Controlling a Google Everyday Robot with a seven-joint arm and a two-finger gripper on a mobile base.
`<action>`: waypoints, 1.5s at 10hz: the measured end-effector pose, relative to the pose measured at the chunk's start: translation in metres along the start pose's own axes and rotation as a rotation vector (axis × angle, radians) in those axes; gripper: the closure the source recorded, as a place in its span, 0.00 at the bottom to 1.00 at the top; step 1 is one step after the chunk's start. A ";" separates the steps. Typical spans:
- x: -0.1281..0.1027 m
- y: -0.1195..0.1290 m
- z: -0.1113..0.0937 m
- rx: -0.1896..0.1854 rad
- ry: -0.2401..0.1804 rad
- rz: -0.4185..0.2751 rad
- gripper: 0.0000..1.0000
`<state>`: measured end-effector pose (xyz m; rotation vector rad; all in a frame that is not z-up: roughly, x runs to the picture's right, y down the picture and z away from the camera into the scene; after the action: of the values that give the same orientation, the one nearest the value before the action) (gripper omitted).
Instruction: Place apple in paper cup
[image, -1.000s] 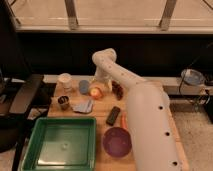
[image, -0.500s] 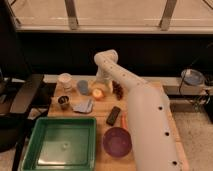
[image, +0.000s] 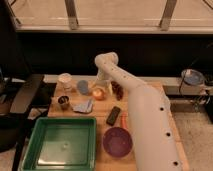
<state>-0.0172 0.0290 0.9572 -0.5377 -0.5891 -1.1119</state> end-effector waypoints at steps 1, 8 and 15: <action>-0.003 -0.001 0.005 -0.002 -0.012 -0.006 0.28; -0.029 -0.003 -0.024 0.080 0.009 -0.049 0.96; -0.057 -0.027 -0.147 0.387 0.151 -0.120 1.00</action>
<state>-0.0367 -0.0401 0.8145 -0.0838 -0.6904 -1.1048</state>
